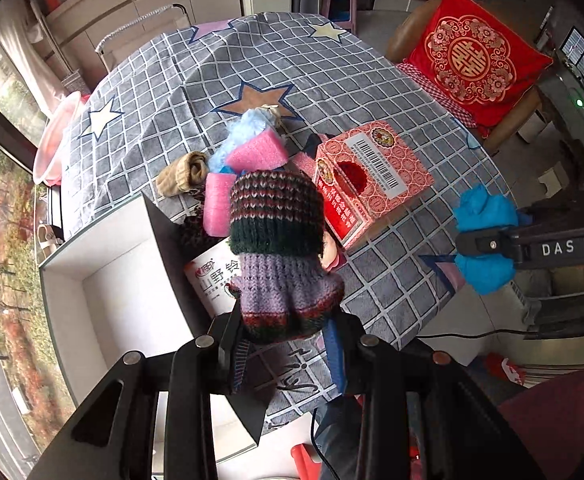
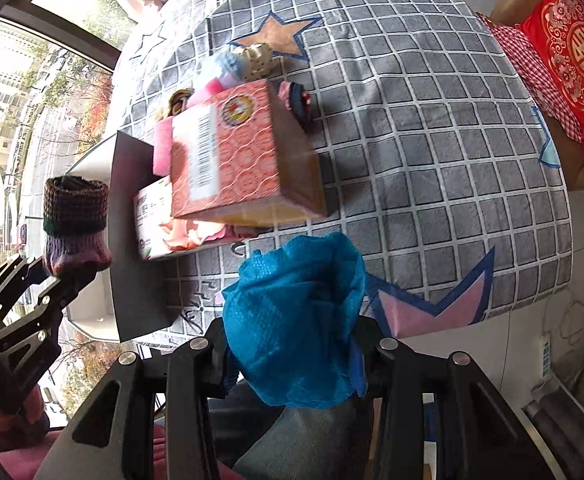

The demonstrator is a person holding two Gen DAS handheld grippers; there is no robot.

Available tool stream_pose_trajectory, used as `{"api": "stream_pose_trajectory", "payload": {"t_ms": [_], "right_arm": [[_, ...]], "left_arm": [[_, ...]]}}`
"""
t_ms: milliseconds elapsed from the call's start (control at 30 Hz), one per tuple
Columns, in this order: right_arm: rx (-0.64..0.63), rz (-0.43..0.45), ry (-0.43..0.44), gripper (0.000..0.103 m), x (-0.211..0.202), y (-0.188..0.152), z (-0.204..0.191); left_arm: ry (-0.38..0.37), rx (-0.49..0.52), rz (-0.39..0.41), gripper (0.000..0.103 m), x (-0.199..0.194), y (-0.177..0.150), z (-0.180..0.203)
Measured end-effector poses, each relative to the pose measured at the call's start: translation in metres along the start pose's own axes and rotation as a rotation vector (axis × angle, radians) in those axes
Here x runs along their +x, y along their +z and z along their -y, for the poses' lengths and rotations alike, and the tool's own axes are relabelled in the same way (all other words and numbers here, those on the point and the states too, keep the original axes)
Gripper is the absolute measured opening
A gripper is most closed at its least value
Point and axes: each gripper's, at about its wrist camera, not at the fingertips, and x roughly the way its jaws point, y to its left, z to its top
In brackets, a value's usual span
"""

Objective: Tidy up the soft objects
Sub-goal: 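Carry the hat with the left tool while the right tool carries the cloth over the white box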

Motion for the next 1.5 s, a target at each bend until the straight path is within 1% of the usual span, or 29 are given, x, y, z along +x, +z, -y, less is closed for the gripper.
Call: {"api": "stream_pose_trajectory", "payload": {"t_ms": [133,367,567,733,967,1167,1233,1367,1500], "right_arm": [[-0.052,0.01,0.01,0.043,-0.001,-0.007,-0.029],[-0.211,0.019,0.012,0.043,0.001,-0.008,-0.092],[-0.361,0.025,0.004,0.043,0.003,-0.001,-0.146],[-0.456,0.033,-0.006,0.043,0.002,0.002,-0.18],[-0.525,0.023,0.005,0.043,0.005,0.016,-0.215],[-0.586,0.035,0.019,0.043,0.009,0.015,-0.248],[-0.602,0.012,0.02,0.043,0.016,0.01,-0.252],[-0.592,-0.039,0.023,0.043,0.031,0.004,-0.25],[-0.589,-0.046,0.016,0.043,0.034,0.003,-0.25]], "left_arm": [[0.017,-0.041,0.022,0.036,-0.011,-0.015,-0.021],[0.058,-0.134,0.089,0.036,-0.034,-0.04,-0.058],[0.117,-0.25,0.137,0.036,-0.049,-0.062,-0.093],[0.136,-0.357,0.147,0.036,-0.052,-0.077,-0.12],[0.139,-0.435,0.15,0.036,-0.052,-0.092,-0.141],[0.152,-0.451,0.145,0.036,-0.049,-0.096,-0.147],[0.156,-0.459,0.14,0.036,-0.047,-0.097,-0.15],[0.162,-0.478,0.135,0.036,-0.045,-0.101,-0.155],[0.165,-0.478,0.12,0.036,-0.041,-0.104,-0.157]]}}
